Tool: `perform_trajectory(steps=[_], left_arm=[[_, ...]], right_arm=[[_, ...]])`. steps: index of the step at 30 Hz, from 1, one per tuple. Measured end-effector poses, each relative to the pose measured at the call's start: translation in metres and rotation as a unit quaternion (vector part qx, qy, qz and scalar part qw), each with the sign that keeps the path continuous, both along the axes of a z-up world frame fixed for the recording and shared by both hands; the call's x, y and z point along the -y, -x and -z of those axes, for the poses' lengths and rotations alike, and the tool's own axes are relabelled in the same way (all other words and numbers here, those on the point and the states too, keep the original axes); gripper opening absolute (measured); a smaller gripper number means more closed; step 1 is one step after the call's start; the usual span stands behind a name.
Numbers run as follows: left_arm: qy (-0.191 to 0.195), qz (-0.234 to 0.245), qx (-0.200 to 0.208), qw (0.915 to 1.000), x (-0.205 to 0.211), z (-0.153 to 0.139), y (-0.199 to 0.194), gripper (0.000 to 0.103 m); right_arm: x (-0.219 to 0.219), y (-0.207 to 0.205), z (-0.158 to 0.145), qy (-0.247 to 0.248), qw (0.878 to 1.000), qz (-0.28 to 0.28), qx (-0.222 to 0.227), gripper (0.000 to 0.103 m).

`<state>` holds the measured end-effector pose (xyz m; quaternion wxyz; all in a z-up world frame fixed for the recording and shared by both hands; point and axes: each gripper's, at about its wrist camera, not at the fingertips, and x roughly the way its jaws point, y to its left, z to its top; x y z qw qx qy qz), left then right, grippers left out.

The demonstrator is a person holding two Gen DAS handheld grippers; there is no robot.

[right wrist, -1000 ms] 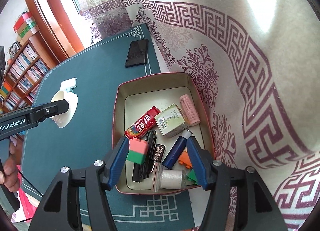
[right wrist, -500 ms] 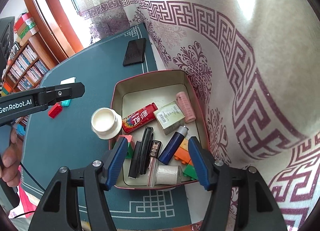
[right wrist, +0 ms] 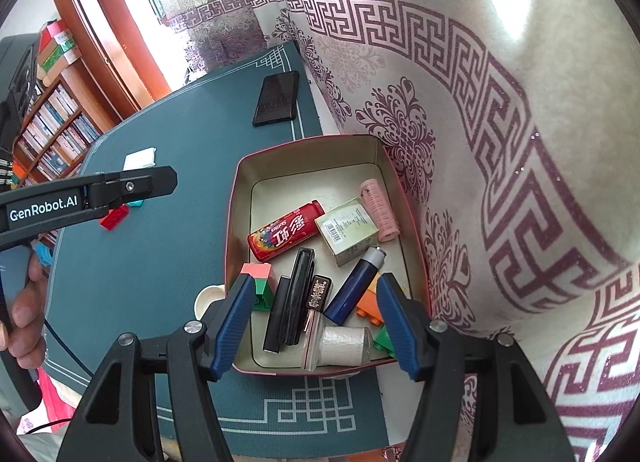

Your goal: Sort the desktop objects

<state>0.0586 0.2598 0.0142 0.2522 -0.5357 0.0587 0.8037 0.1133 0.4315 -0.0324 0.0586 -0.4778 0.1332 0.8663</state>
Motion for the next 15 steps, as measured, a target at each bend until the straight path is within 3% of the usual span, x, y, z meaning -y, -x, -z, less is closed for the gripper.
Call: perform_trajectory(steps=[8, 15], left_arm=[[0.02, -0.003, 0.061, 0.9979, 0.016, 0.053, -0.018, 0.055], [0.039, 0.016, 0.091, 0.9949, 0.01, 0.091, -0.036, 0.055]], right_arm=[[0.01, 0.003, 0.008, -0.007, 1.0, -0.016, 0.021, 0.067], [0.016, -0.002, 0.016, -0.022, 0.999, -0.026, 0.041, 0.067]])
